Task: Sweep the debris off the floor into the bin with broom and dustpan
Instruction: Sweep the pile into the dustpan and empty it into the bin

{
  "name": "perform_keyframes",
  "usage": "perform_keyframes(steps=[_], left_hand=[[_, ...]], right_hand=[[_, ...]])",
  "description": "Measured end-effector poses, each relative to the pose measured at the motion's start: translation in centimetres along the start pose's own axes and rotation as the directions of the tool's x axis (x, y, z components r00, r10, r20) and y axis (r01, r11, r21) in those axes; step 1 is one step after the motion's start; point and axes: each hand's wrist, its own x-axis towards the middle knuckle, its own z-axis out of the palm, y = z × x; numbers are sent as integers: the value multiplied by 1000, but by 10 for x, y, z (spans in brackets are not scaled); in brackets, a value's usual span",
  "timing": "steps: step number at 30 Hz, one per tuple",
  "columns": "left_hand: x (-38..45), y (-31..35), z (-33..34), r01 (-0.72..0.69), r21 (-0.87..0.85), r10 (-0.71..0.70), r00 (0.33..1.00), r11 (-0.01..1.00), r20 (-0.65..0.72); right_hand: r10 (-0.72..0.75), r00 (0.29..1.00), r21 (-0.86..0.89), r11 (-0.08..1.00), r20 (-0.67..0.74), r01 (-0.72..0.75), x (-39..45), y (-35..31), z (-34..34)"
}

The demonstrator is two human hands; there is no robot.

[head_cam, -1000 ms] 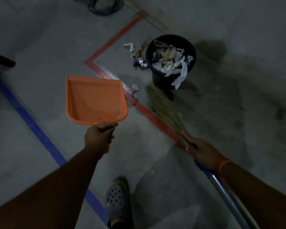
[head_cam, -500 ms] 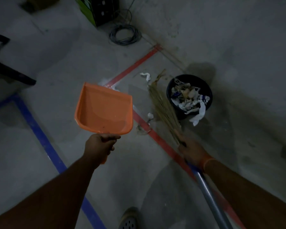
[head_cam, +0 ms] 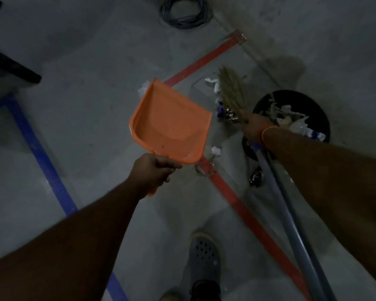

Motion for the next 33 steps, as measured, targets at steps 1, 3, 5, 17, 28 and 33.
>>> perform_keyframes(steps=[1,3,5,17,28,33], left_hand=[[5,-4,0,12,-10,-12,1000,1000,-1],[13,-12,-1,27,-31,-28,1000,999,-5],[18,-19,-2,38,-48,-38,999,998,-8],[-34,-21,-1,-16,-61,13,999,998,-49],[-132,-63,9,-35,-105,32,999,994,-23],[-159,-99,17,-4,-148,-5,998,989,-62]], right_hand=[[-8,1000,-2,1000,18,8,10,0,-1],[-10,996,39,999,84,7,26,3,0],[59,985,138,987,161,-82,33,6,3],[82,936,391,893,343,-222,-112,27,57],[22,968,456,879,252,-139,-310,47,109],[10,984,388,918,177,-79,-349,93,116]])
